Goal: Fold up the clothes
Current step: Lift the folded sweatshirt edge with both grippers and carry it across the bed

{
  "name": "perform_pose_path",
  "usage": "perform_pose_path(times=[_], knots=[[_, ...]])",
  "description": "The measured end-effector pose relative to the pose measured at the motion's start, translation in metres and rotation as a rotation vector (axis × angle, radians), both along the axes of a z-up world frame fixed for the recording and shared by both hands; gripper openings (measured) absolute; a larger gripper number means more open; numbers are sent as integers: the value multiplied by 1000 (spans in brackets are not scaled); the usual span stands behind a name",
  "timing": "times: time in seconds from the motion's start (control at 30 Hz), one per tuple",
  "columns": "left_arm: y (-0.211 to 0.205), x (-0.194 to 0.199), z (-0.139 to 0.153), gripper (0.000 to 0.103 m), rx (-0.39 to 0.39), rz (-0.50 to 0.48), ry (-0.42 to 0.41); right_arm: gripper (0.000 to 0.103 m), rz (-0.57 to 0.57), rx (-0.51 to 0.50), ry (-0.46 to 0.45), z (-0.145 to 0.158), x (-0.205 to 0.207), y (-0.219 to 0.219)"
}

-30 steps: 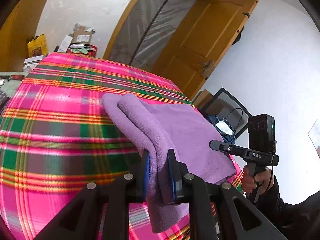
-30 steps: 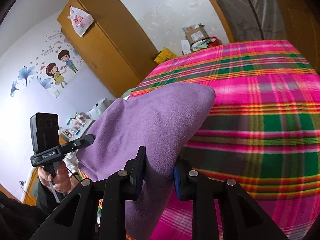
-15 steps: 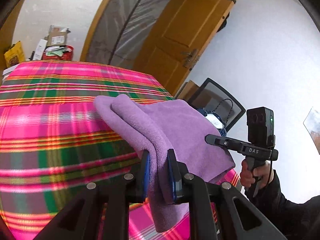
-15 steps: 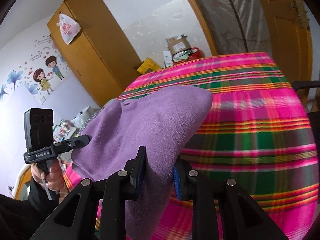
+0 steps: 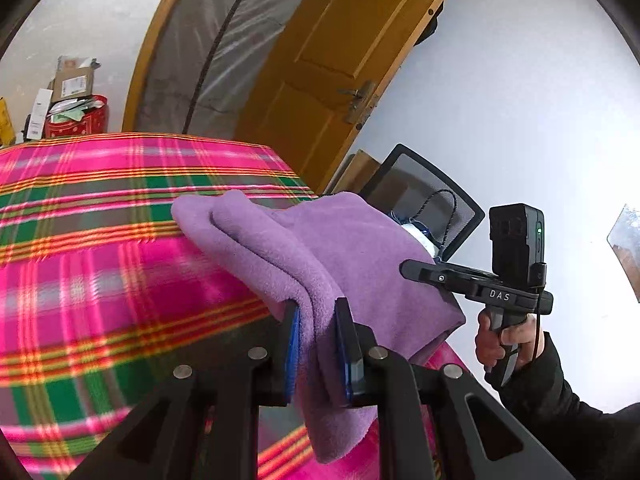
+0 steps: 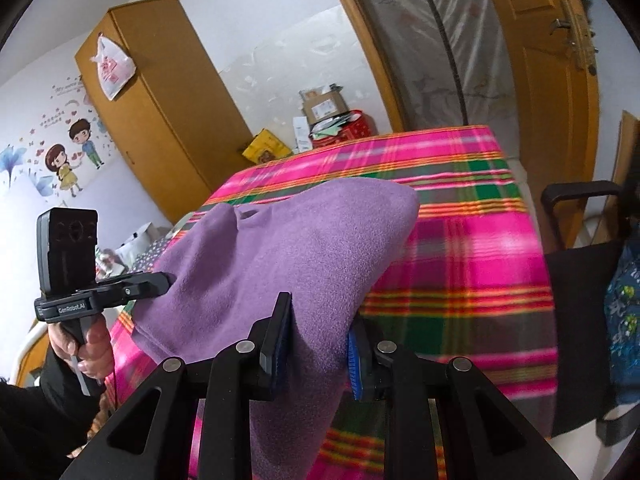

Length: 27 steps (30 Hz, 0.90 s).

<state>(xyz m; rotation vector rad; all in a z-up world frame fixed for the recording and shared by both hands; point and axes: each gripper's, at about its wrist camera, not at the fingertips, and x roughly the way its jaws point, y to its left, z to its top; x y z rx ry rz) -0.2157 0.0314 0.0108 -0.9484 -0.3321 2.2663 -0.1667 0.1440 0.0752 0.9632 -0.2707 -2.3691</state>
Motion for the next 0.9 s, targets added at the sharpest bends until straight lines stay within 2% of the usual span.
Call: perform_pose_path(times=[0.63, 0.77, 0.9], knots=[[93, -77, -3, 17, -26, -73, 11, 25, -109, 4, -16, -13, -71, 92], [109, -89, -14, 17, -32, -79, 3, 25, -132, -8, -21, -23, -80, 112], [113, -97, -40, 17, -46, -72, -44, 25, -140, -18, -40, -39, -92, 125]])
